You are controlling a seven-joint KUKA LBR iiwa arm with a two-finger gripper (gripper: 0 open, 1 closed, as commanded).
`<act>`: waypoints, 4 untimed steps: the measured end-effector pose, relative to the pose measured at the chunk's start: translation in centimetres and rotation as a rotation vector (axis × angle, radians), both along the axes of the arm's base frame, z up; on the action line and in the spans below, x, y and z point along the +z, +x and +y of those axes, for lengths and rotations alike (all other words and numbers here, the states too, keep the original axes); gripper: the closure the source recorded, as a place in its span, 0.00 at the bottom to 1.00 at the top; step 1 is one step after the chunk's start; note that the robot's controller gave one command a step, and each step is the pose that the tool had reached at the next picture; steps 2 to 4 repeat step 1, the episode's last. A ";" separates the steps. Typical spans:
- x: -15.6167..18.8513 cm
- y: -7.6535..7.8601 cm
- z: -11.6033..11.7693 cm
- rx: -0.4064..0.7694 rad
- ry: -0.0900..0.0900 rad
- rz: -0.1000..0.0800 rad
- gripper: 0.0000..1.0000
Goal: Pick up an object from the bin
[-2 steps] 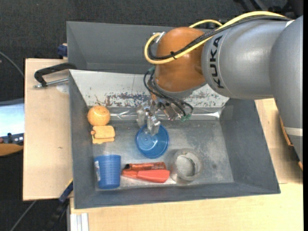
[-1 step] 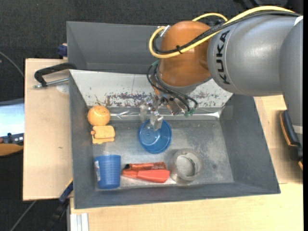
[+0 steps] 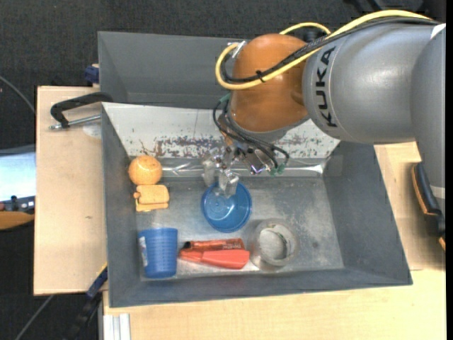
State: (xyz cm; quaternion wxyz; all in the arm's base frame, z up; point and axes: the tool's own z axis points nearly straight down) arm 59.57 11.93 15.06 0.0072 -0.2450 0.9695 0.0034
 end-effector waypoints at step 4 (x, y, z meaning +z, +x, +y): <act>7.2 -0.4 0.1 0.020 0.002 -0.011 1.00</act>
Offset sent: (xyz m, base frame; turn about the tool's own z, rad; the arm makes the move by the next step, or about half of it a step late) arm 0.0000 0.0047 0.0428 -0.0317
